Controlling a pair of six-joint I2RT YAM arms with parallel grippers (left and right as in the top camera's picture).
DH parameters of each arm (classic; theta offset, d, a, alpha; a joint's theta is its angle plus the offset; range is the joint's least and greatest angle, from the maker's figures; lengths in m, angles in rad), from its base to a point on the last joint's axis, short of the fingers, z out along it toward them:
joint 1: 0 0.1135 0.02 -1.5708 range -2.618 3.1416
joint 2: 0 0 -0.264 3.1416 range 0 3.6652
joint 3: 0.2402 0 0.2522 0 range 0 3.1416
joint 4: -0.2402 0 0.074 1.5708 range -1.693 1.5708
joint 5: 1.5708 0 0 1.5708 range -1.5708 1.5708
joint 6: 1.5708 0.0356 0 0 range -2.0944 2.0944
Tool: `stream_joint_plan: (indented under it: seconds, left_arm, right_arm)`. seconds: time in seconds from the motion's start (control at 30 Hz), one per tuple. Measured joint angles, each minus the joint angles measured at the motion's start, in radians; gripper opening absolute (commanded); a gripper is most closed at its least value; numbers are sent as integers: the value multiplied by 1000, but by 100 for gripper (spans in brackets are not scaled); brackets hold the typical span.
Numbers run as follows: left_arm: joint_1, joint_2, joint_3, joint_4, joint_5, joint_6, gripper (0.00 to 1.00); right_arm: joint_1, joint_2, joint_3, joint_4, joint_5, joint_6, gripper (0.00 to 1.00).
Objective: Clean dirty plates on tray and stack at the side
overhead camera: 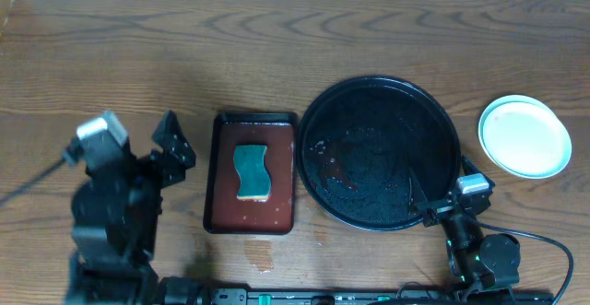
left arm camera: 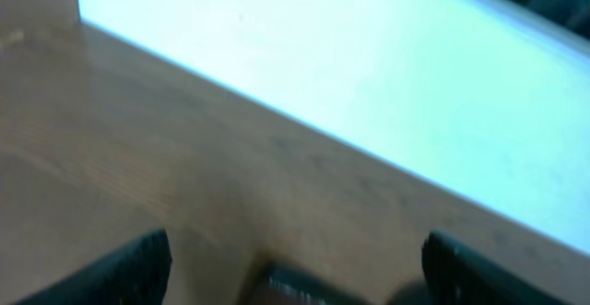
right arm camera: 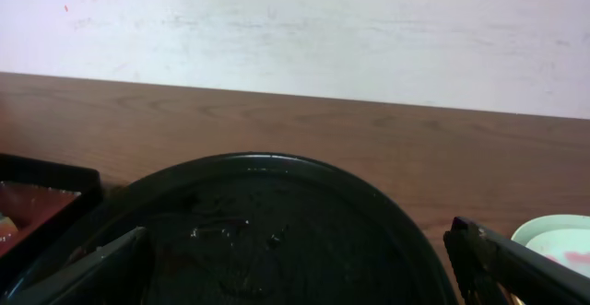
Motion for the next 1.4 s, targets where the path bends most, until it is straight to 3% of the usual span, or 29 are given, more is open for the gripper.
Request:
stream_joint_plan:
  seconds: [0.17, 0.43, 0.83, 1.17, 1.4]
  left_arm:
    - [35, -233, -270, 235, 4, 36, 88]
    - [93, -523, -532, 325, 3, 58, 88]
    - [97, -542, -766, 597, 3, 65, 88]
    - [97, -541, -827, 461, 5, 60, 88]
    - [97, -542, -825, 452, 12, 60, 88]
  right_arm:
    - [0, 0, 0, 0, 1, 0, 99]
    - [0, 0, 0, 0, 2, 0, 99]
    - [0, 0, 0, 0, 2, 0, 99]
    - [0, 0, 0, 0, 2, 0, 99]
    - [0, 0, 0, 0, 2, 0, 99]
